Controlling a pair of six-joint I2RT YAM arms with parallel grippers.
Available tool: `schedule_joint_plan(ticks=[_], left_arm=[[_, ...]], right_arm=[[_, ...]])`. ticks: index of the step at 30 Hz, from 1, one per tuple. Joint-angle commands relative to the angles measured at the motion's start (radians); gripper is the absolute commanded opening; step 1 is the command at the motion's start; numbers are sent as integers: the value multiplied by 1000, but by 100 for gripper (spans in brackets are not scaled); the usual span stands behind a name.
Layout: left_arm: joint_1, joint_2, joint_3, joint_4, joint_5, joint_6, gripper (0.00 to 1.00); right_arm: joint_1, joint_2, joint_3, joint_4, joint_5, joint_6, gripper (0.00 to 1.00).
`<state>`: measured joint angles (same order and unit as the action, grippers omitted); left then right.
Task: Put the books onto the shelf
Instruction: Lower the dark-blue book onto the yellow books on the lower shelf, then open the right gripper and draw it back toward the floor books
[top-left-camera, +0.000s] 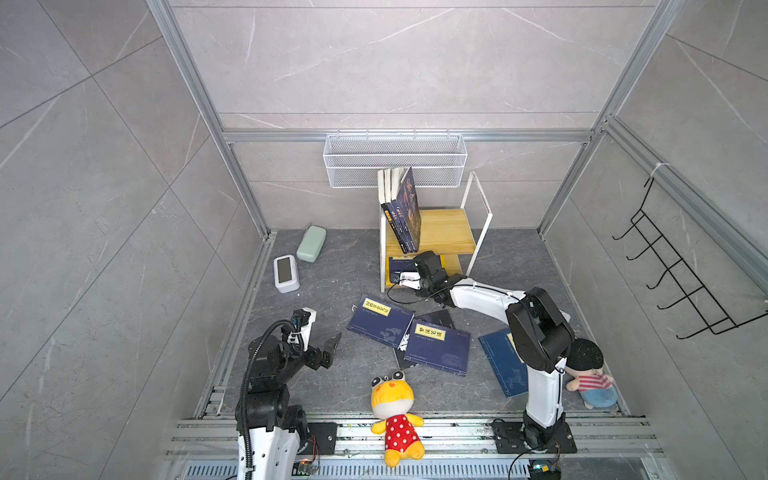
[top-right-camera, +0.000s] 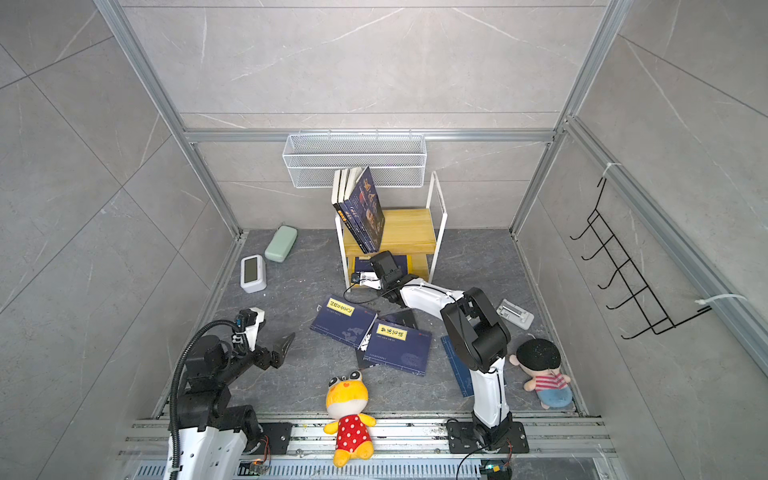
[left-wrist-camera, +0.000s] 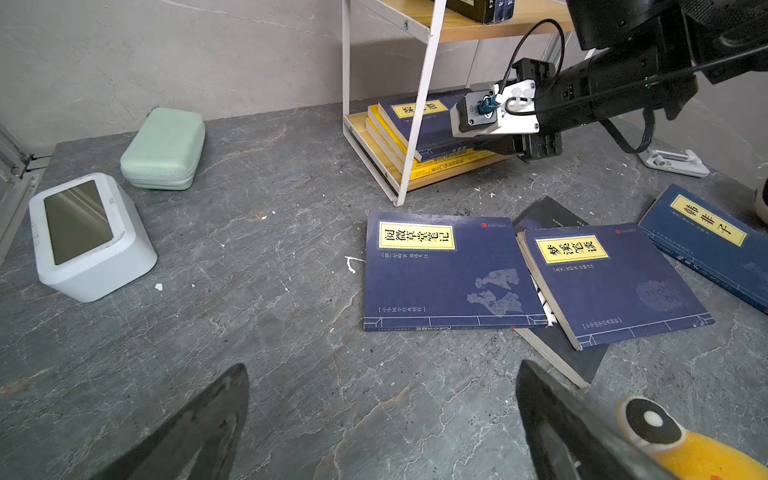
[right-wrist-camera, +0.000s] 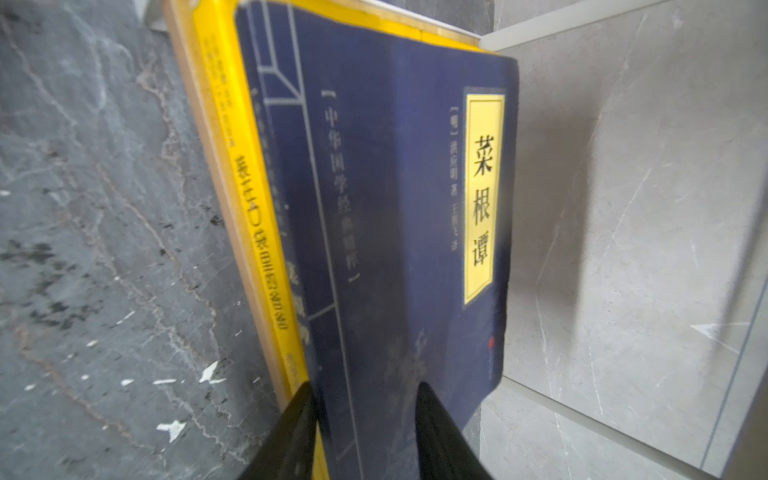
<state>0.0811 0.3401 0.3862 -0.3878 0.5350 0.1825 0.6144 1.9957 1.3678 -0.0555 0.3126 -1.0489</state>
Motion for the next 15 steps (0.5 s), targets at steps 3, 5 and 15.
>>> schedule_joint_plan(ticks=[3,5,15], left_arm=[[0,-4,11,35,29,-6,100],[2,-6,10,36,38,-8,100],[8,-5,10,37,31,-9,100]], right_arm=[[-8,33,35,14,15,22,41],[-10,41,48,14,32,28,41],[-11,10,42,-21,35,1,46]])
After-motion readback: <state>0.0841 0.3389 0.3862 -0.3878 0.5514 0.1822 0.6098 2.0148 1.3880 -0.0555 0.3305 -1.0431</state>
